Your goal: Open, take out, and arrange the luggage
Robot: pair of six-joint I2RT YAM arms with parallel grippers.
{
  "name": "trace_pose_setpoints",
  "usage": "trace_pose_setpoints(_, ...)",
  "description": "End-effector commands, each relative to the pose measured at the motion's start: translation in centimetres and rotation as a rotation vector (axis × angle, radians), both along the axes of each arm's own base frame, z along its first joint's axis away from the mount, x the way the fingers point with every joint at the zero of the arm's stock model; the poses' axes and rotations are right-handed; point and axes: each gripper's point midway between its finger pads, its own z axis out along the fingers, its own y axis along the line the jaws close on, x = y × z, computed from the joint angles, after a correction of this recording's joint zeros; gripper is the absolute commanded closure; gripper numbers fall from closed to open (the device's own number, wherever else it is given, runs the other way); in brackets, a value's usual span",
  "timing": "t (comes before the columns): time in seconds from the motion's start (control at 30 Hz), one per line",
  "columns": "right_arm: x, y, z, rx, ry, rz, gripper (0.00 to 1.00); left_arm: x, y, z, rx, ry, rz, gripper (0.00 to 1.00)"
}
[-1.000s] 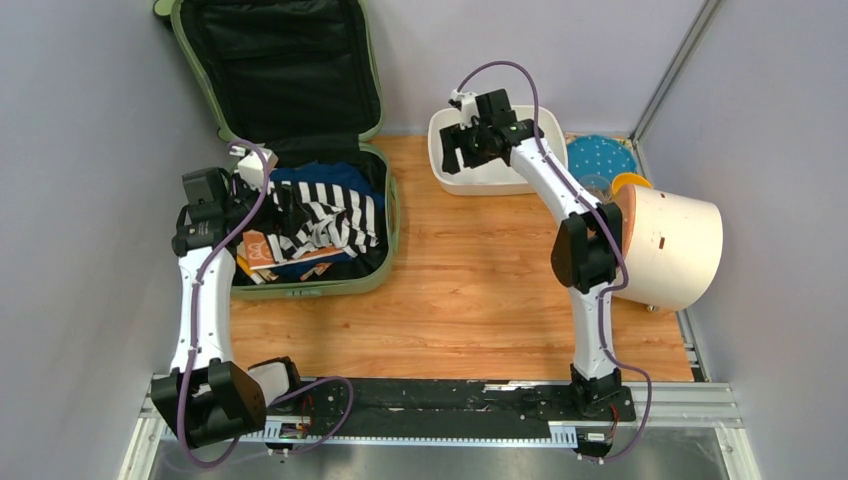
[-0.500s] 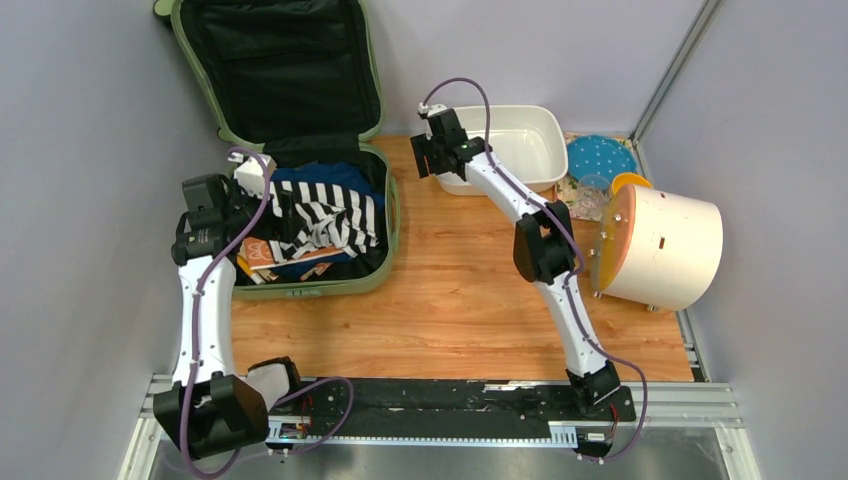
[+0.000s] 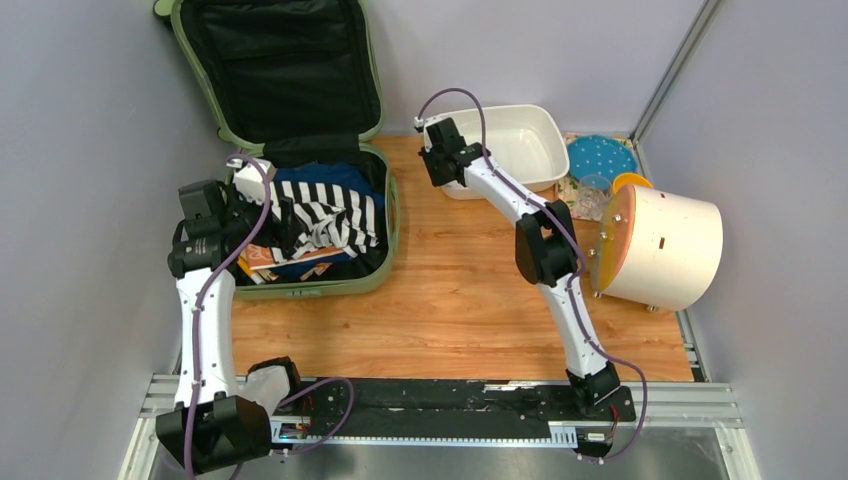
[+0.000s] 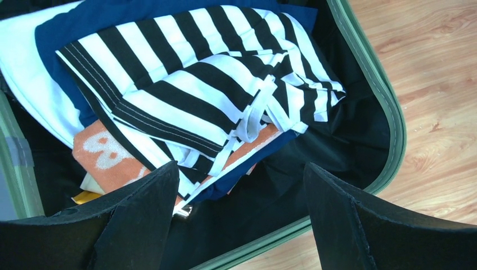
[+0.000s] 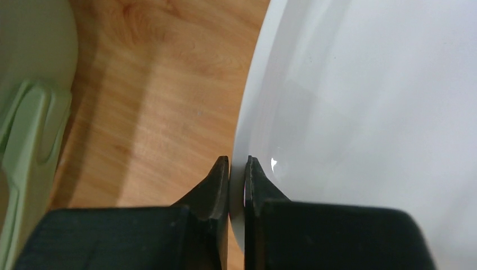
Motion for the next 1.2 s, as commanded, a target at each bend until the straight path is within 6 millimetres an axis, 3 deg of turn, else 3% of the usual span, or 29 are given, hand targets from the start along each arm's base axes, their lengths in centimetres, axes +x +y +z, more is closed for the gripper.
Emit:
trace_pose_setpoints(0.0, -4.6, 0.2, 5.9, -0.033, -0.036, 0.236, 1.00, -0.2, 0.0, 2.0, 0.027, -0.081, -0.010, 0.11)
trace_pose_setpoints(0.03, -5.5, 0.7, 6.7, -0.036, -0.052, 0.281, 1.00, -0.3, 0.0, 1.8, 0.024, -0.082, -0.005, 0.10)
trace_pose_setpoints(0.07, -6.6, 0.8, 9.5, -0.036, -0.103, 0.327, 1.00, -0.1, 0.0, 1.8, 0.016, -0.088, 0.005, 0.11)
trace_pose_setpoints(0.1, -7.5, 0.6, 9.6, -0.075, -0.122, 0.395, 1.00, -0.1, 0.0, 1.8, 0.012, -0.092, 0.004, 0.10)
trace_pose_setpoints(0.13, -9.3, 0.3, 8.1, -0.114, -0.095, 0.447, 1.00, 0.1, 0.0, 1.7, 0.005, -0.088, 0.007, 0.10)
trace_pose_setpoints(0.17, -10.6, -0.2, 10.3, -0.117, -0.138, 0.480, 1.00, 0.2, -0.3, 1.7, -0.018, -0.078, 0.004, 0.10)
trace_pose_setpoints(0.2, -11.8, -0.3, 10.4, -0.119, -0.136, 0.522, 1.00, 0.3, -0.5, 1.7, -0.030, -0.076, -0.002, 0.10)
trace_pose_setpoints(0.23, -13.7, -1.1, 8.3, -0.162, -0.100, 0.575, 1.00, 0.5, -0.5, 1.7, -0.044, -0.067, 0.000, 0.10)
trace_pose_setpoints(0.27, -15.0, -1.7, 10.1, -0.156, -0.136, 0.605, 1.00, 0.7, -0.7, 1.9, -0.074, -0.065, 0.005, 0.10)
trace_pose_setpoints(0.3, -16.4, -1.8, 9.9, -0.154, -0.134, 0.655, 1.00, 0.8, -1.0, 1.9, -0.091, -0.063, 0.001, 0.10)
trace_pose_setpoints(0.43, -22.2, -4.2, 7.1, -0.238, -0.149, 0.845, 1.00, 1.7, -1.7, 2.5, -0.147, -0.066, -0.032, 0.10)
trace_pose_setpoints(0.47, -24.1, -5.6, 5.8, -0.277, -0.159, 0.913, 1.00, 1.7, -2.1, 2.7, -0.164, -0.065, -0.058, 0.10)
trace_pose_setpoints(0.57, -26.9, -6.9, 5.6, -0.325, -0.249, 1.063, 1.00, 2.0, -2.6, 2.8, -0.176, -0.057, -0.112, 0.10)
trace_pose_setpoints(0.6, -28.5, -7.6, 3.8, -0.332, -0.227, 1.114, 1.00, 2.0, -2.7, 2.8, -0.174, -0.057, -0.127, 0.10)
trace_pose_setpoints(0.67, -29.9, -8.3, 3.9, -0.347, -0.287, 1.178, 1.00, 2.2, -2.9, 2.8, -0.155, -0.058, -0.173, 0.10)
trace_pose_setpoints(0.7, -31.1, -8.7, 2.5, -0.360, -0.289, 1.241, 1.00, 2.2, -2.9, 2.7, -0.146, -0.055, -0.188, 0.11)
trace_pose_setpoints(0.9, -33.1, -8.9, 1.4, -0.395, -0.385, 1.427, 1.00, 2.2, -2.6, 1.0, -0.038, -0.035, -0.313, 0.11)
trace_pose_setpoints(1.13, -35.6, -9.2, -0.3, -0.378, -0.385, 1.579, 1.00, 2.2, -3.2, -1.1, 0.045, -0.029, -0.505, 0.12)
trace_pose_setpoints(1.17, -35.9, -8.9, 0.1, -0.354, -0.382, 1.589, 0.97, 2.2, -3.3, -1.3, 0.061, -0.031, -0.530, 0.12)
